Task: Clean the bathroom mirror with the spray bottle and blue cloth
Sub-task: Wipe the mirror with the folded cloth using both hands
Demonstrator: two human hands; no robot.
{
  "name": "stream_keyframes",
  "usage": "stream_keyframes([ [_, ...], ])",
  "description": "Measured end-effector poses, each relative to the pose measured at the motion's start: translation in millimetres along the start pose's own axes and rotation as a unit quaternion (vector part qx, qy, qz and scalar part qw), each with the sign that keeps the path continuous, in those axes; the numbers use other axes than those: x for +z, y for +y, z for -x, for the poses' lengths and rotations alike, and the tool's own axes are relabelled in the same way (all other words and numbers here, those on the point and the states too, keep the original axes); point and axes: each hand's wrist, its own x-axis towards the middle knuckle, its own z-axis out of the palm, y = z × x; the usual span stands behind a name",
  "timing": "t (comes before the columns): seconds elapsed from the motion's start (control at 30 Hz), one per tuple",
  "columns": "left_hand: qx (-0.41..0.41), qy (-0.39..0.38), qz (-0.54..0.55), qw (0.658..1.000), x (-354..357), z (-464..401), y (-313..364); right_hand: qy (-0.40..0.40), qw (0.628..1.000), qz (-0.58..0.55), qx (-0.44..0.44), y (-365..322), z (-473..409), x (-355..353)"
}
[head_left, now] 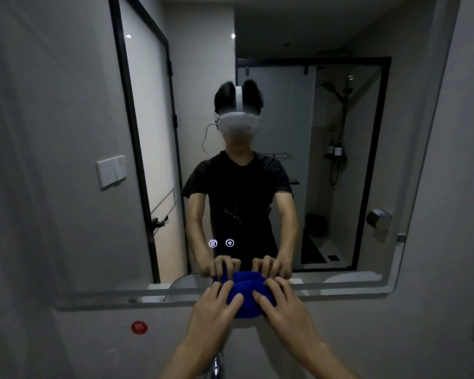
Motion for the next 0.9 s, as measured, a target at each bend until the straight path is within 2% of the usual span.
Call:
stream_keyframes([
  [0.1, 0.012, 0.026, -0.006, 1.000, -14.3, -12.6, -1.2, 0.018, 1.000, -0.011, 0.003, 5.5, -8.1, -11.8],
  [0.23, 0.041, 0.092, -0.026, 0.995, -55.9, -50.5, -7.3, 0.096, 0.995, -0.021, 0.003, 18.2, -39.9, -44.3],
  [0.37, 0.026, 0.106, -0.049, 0.993, -108.1, -96.5, -21.1, 0.165, 0.986, -0.006, -0.015, 33.5, -88.7, -88.3],
  [0.63, 0.002, 0.174, -0.079, 0.982, -213.8, -189.3, -54.6, 0.218, 0.973, 0.061, -0.040, 56.8, -200.2, -194.7],
  [0.9, 0.037, 0.297, -0.152, 0.942, -312.6, -286.6, -86.0, 0.263, 0.962, 0.068, -0.024, 81.0, -302.7, -303.6],
])
